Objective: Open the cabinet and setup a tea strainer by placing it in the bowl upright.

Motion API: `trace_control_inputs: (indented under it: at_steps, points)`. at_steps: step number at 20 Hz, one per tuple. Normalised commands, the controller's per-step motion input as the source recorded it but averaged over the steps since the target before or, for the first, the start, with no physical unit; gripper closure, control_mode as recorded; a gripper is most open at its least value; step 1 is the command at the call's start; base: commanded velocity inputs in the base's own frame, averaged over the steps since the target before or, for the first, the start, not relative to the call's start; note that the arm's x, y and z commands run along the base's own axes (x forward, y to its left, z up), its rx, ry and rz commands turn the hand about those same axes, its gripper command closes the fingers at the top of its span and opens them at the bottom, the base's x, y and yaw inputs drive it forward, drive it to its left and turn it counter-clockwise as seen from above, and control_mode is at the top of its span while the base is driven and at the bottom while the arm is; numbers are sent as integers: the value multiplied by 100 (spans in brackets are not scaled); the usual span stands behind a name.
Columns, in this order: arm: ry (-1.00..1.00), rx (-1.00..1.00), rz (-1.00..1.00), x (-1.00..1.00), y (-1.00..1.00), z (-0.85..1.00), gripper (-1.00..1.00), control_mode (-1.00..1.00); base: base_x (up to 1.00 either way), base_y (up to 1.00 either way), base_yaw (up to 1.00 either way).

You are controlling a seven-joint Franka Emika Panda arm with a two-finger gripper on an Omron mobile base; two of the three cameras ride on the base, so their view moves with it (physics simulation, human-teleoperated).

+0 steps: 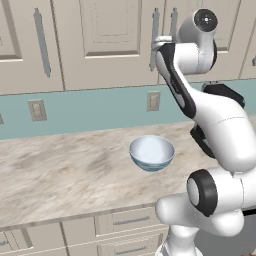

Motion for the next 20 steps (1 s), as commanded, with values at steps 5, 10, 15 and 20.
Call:
trace_control_inputs:
  at_steps: [5,10,15,20]
  points:
    - [0,0,0,32,-2,-8,-100,-100,0,0,0]
    - [-2,0,2,14,0,0,-100,-100,0,0,0]
    - [-4,0,1,19,0,-1,100,-100,0,0,0]
    - [-7,0,3,21,0,-4,100,-100,0,0,0]
